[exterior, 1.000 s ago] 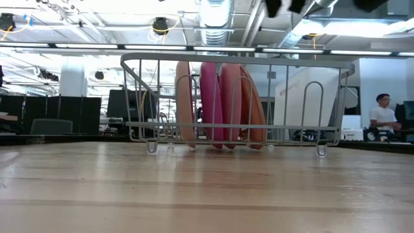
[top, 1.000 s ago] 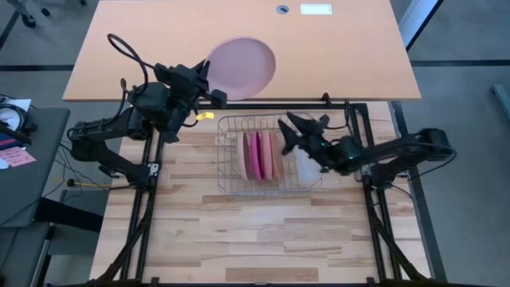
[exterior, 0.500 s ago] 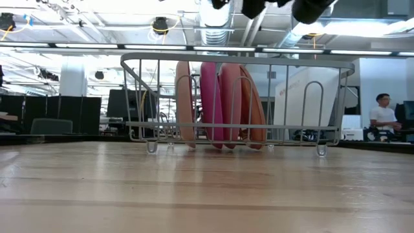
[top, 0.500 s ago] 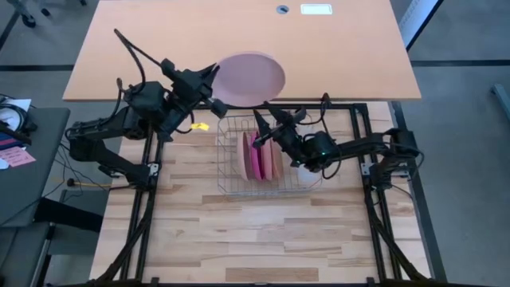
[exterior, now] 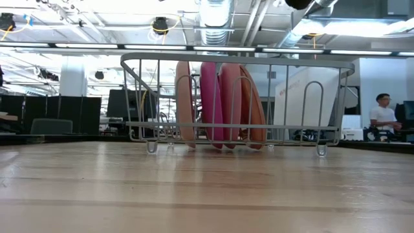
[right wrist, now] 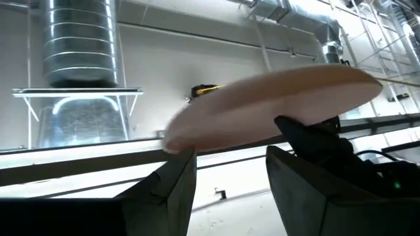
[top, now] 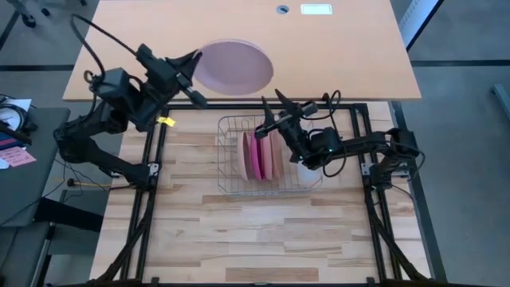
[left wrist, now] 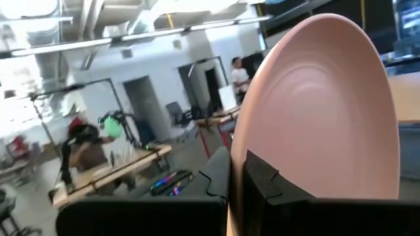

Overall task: Sort dishes
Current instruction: Put the beige plate in the dish rack

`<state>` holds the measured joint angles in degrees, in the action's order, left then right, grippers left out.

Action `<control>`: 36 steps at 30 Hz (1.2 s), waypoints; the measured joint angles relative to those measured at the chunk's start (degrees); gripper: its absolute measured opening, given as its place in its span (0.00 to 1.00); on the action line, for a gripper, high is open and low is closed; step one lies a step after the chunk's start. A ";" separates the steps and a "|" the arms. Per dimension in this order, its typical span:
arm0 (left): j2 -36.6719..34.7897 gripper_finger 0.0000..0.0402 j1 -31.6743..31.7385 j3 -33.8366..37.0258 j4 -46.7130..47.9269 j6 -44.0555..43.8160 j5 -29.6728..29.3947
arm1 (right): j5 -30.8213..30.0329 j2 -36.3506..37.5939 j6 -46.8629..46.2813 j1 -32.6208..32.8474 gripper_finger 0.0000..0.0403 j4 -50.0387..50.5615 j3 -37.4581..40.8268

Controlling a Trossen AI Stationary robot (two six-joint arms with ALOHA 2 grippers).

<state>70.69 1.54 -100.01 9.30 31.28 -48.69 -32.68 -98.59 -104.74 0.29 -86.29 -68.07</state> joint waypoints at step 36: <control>-0.52 0.08 3.58 -0.02 5.48 3.78 21.43 | 7.96 0.07 -5.53 -5.08 0.19 -2.46 -0.24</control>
<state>70.17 5.13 -100.03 14.79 35.06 -27.27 -24.72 -98.52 -110.28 -4.79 -88.75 -68.31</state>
